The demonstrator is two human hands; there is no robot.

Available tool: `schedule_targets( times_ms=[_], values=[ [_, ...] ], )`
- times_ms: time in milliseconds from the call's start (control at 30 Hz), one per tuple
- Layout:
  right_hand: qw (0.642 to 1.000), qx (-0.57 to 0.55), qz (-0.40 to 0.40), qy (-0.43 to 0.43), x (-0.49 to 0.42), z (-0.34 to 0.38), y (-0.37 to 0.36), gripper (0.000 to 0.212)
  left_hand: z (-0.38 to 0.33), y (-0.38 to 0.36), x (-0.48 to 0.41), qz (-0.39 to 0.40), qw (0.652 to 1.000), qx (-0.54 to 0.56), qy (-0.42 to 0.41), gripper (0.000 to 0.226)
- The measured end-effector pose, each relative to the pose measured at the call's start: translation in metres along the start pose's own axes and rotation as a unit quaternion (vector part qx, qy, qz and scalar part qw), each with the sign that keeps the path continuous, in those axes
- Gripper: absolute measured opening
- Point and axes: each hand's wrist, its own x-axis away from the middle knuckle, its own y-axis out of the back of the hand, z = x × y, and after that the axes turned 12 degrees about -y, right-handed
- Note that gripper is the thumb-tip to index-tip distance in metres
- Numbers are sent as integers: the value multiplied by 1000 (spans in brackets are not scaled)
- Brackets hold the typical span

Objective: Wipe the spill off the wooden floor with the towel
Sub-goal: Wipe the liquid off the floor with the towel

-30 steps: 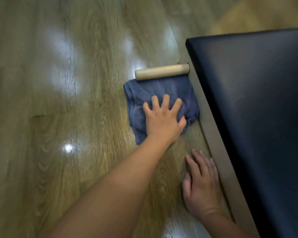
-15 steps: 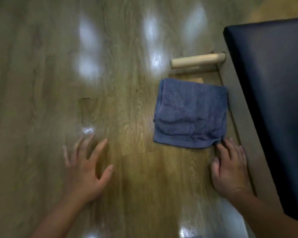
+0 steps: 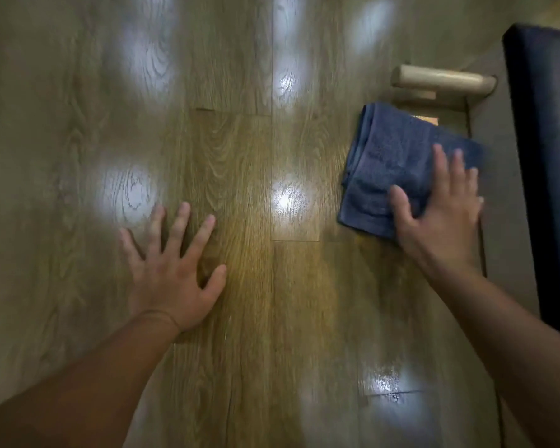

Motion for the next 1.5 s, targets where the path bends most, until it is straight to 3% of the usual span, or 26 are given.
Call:
schedule_targets(
  times_ms=[133,400,600,700,800,867,933,1033,1133,1233,1367,1500],
  values=[
    [985,146,94,20,-49,8,-40,93,0,0,-4,-9,1000,10,-5,77],
    [965,205,80,142,-125,-18,-29,84,-1,3,-4,2,1000,9,5,77],
    [981,113,55,148,-16,-30,-37,67,1,6,-3,17,1000,13,5,78],
    [965,136,42,219,42,-22,-49,64,-1,9,-2,23,1000,19,5,78],
    [937,157,72,304,3,19,-56,67,-1,7,-3,26,999,32,4,79],
    [952,147,65,262,-47,65,-69,68,-2,7,-2,28,999,35,8,78],
    [977,126,70,157,-79,109,-84,65,-2,8,-2,32,999,37,12,78],
    [992,96,39,76,-56,136,-93,56,-2,10,-4,36,998,41,15,78],
    [987,90,15,133,43,108,-89,48,-1,9,-5,40,998,39,17,79],
    [956,127,49,260,116,79,-73,49,-1,10,-2,35,998,43,15,80],
    [923,157,36,349,21,109,-82,64,-1,9,-4,30,999,43,15,79],
    [955,140,5,262,-57,187,-109,62,-1,7,-2,32,999,40,14,79]
  ],
)
